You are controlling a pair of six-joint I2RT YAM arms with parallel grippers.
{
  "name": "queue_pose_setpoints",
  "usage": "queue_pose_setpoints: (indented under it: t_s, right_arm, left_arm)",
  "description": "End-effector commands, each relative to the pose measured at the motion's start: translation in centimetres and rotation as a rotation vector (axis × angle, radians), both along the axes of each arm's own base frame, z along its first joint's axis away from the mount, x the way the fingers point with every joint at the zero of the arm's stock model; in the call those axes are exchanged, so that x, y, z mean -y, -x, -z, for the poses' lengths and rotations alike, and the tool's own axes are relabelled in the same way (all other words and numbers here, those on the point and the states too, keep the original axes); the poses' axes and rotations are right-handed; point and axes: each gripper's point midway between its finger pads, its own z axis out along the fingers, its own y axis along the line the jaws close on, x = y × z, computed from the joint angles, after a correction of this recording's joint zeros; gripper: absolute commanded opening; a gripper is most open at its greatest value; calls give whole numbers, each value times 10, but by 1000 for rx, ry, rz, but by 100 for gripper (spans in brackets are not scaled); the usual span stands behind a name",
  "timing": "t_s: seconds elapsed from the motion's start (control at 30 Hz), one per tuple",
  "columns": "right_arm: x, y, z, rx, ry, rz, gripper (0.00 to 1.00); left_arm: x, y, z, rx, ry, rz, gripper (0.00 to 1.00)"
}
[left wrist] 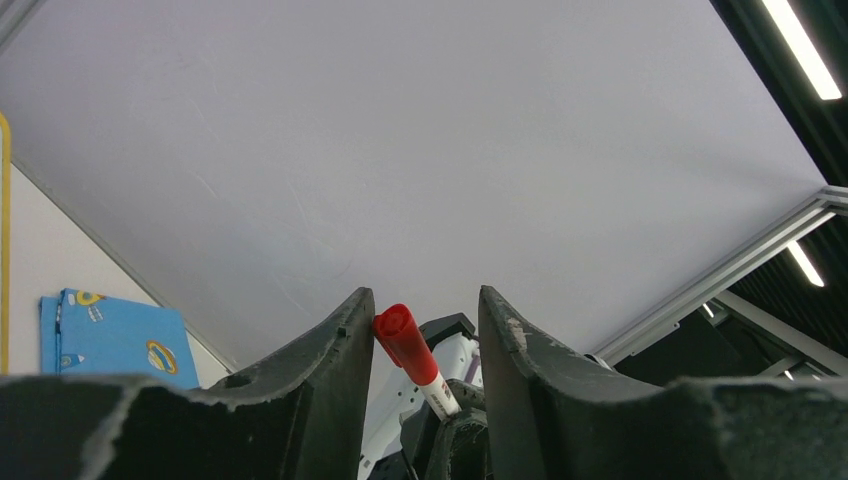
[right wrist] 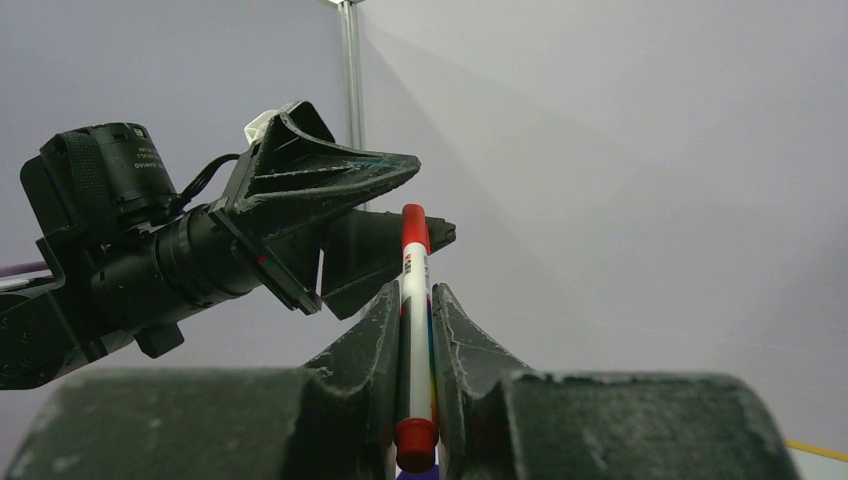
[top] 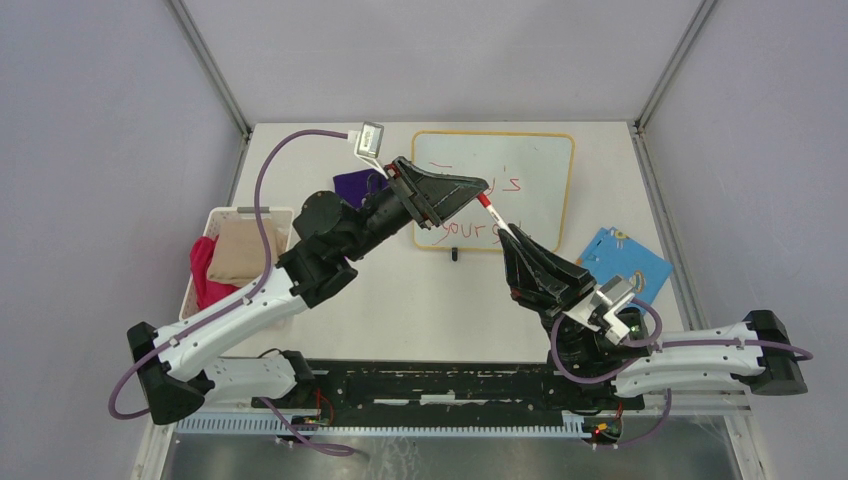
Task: Write a sentence on the whiteboard
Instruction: Close the whiteboard marker at the center of the board.
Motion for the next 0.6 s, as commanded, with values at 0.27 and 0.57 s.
queue_pose_setpoints:
  t_s: [0.27, 0.57]
  right_arm:
    - [9, -4, -8, -26, -53, 18, 0]
    - [8, -9, -5, -46, -37, 56, 0]
  left_arm:
    - [0, 10, -13, -1, 71, 69, 29]
    - [9, 7, 9, -65, 20, 87, 2]
